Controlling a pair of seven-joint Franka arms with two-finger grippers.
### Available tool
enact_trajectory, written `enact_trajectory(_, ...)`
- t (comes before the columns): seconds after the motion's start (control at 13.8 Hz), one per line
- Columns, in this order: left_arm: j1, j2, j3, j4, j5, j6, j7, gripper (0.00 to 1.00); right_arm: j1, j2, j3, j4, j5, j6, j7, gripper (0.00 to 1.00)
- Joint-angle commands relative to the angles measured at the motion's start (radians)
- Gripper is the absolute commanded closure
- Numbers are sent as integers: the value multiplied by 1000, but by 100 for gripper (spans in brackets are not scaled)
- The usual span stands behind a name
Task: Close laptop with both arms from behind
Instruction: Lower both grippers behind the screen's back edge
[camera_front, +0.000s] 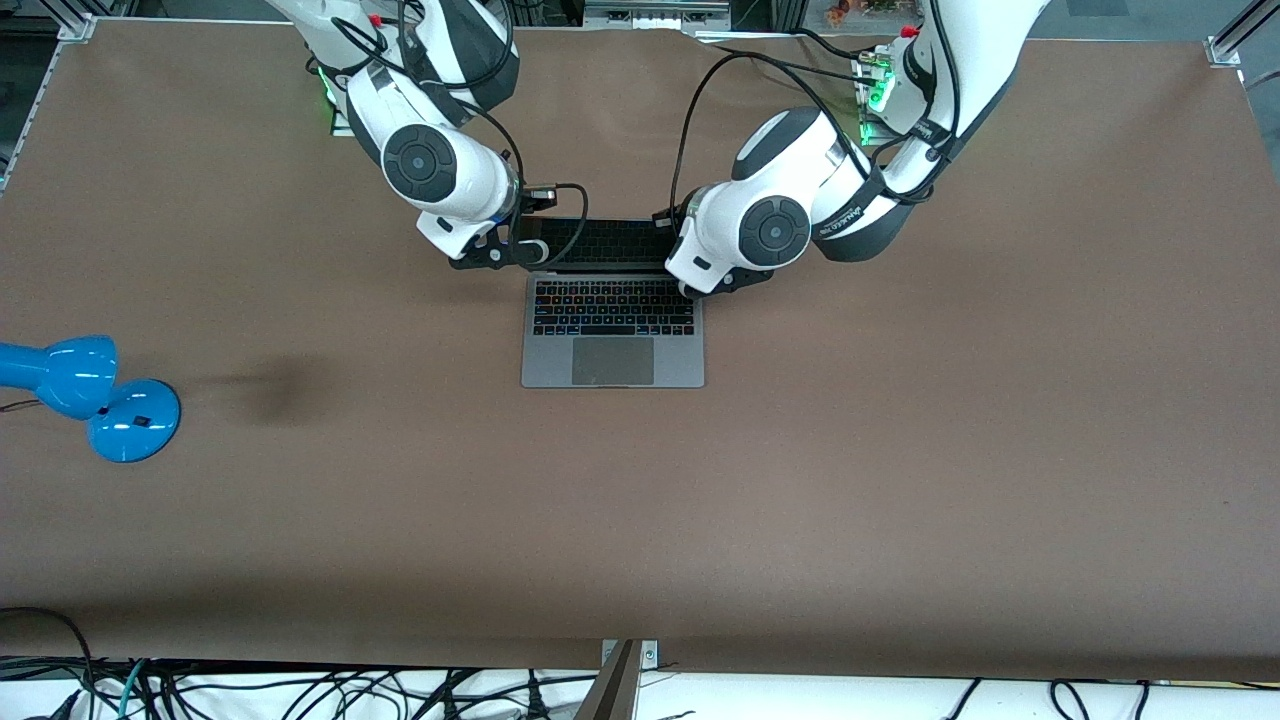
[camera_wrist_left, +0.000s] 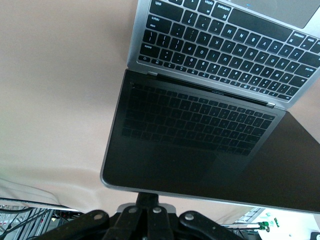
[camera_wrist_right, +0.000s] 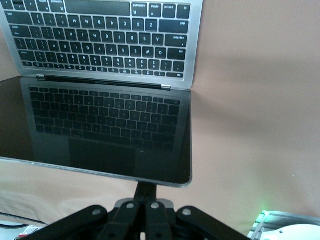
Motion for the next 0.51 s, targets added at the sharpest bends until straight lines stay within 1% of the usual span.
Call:
enact_trajectory(0.0,-6,33,3,39,33,-3,4,100,-10,-13,-11,-8,2,25,-56,100)
enact_trajectory(0.44,-4,33,3,39,33,-3,3,100,-15,-10,-29,-3,0,69,-88,100)
